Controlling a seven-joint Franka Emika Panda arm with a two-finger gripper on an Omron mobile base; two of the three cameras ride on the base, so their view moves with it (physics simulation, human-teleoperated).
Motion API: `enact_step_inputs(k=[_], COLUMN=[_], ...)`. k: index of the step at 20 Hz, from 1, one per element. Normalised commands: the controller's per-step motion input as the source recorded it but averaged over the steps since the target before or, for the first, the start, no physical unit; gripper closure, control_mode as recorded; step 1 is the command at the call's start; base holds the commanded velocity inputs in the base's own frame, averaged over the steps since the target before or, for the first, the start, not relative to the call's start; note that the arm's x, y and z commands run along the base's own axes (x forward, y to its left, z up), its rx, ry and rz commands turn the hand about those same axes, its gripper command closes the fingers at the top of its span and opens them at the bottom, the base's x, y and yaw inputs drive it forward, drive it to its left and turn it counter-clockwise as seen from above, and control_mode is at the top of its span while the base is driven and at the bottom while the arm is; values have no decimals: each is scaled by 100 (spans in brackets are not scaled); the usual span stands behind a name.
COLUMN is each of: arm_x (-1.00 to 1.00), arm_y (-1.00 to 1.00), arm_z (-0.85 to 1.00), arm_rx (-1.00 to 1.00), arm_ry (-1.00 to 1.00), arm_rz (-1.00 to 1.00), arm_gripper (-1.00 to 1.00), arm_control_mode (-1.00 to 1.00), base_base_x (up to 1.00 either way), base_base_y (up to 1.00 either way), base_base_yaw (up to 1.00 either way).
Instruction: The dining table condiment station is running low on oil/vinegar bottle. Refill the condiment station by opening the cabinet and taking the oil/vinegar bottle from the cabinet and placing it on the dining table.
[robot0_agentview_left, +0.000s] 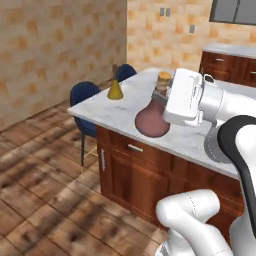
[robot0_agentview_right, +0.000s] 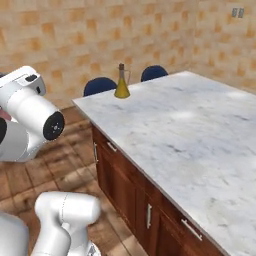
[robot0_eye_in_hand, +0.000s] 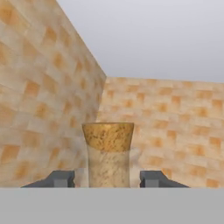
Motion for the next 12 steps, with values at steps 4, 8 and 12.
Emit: enact_step_inputs(k=[4,8,12], arm_x=[0,0,0], arm_y=[0,0,0], arm_z=[0,0,0], arm_rx=[0,0,0], arm_ry=[0,0,0], arm_rz=[0,0,0], arm_gripper=[100,100,100], arm_control_mode=[100,100,100], base_base_x=[100,100,100], base_base_y=[100,100,100], base_base_yaw=[-30,-33,-40])
